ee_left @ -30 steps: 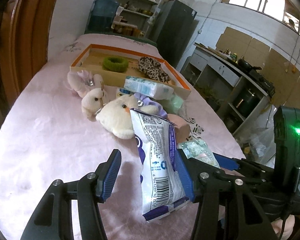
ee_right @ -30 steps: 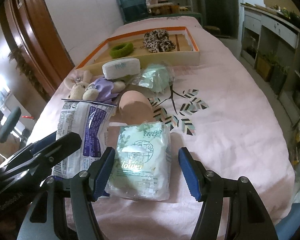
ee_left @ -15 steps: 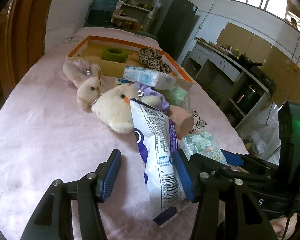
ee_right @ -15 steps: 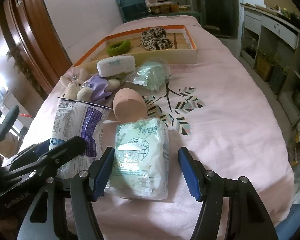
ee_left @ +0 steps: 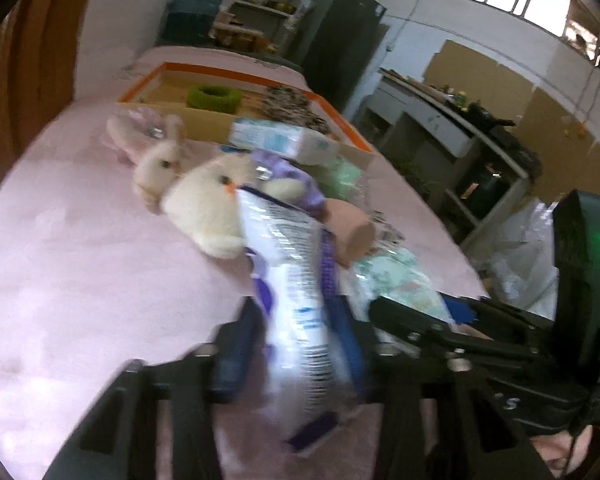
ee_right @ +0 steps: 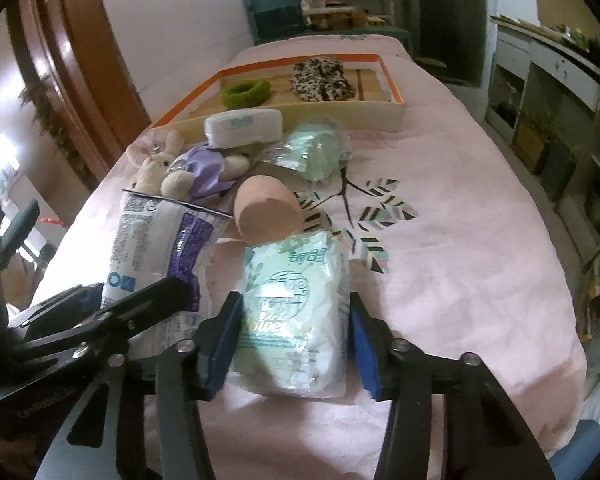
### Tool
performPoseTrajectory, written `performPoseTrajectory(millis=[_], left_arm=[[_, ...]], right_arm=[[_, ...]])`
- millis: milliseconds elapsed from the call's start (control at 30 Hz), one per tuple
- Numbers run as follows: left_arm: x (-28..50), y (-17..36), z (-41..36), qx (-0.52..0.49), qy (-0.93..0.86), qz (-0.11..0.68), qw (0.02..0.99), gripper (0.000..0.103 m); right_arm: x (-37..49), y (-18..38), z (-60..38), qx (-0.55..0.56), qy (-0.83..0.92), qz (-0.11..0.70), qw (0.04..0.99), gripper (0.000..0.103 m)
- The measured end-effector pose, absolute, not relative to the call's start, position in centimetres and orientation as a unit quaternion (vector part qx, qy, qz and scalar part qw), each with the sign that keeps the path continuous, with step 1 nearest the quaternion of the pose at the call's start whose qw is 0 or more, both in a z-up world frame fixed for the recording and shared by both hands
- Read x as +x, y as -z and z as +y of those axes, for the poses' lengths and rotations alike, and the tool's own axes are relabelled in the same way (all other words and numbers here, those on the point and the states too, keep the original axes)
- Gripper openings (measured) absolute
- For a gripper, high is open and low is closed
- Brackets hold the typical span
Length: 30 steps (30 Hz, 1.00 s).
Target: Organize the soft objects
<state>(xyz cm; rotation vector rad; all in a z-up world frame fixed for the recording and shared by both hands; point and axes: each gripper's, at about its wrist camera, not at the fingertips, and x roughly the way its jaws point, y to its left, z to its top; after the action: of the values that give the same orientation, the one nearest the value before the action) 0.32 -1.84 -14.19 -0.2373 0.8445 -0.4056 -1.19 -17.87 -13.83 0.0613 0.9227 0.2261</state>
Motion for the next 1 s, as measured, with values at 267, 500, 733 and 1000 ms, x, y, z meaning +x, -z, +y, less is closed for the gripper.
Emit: performPoseTrajectory(millis=[267,500,733,1000], left_arm=[[0.0,14.4,-2.2,-0.12,0.213,0.404,0.882,0.027],[-0.5,14.0,-2.3,-0.11,0.212,0.393,0.888,0.024],[-0.8,13.5,-2.2,-0.111,0.219,0.38,0.892,0.02],[-0.9,12.9,-2.1,-0.114,0.222,0.366,0.896,0.017]], right_arm=[[-1.4,13.7,-17.6,0.021,-0.111,0.439,0.891,0.044],[-1.5,13.6,-17.7,0.022,-0.115,0.433,0.894,0.041],[-1.6,13.3,-17.8,0.029,-0.117,0.423,0.898,0.038],[-1.7,12.7,-18.1,0.036,-0.12,0.409,0.904,0.037]])
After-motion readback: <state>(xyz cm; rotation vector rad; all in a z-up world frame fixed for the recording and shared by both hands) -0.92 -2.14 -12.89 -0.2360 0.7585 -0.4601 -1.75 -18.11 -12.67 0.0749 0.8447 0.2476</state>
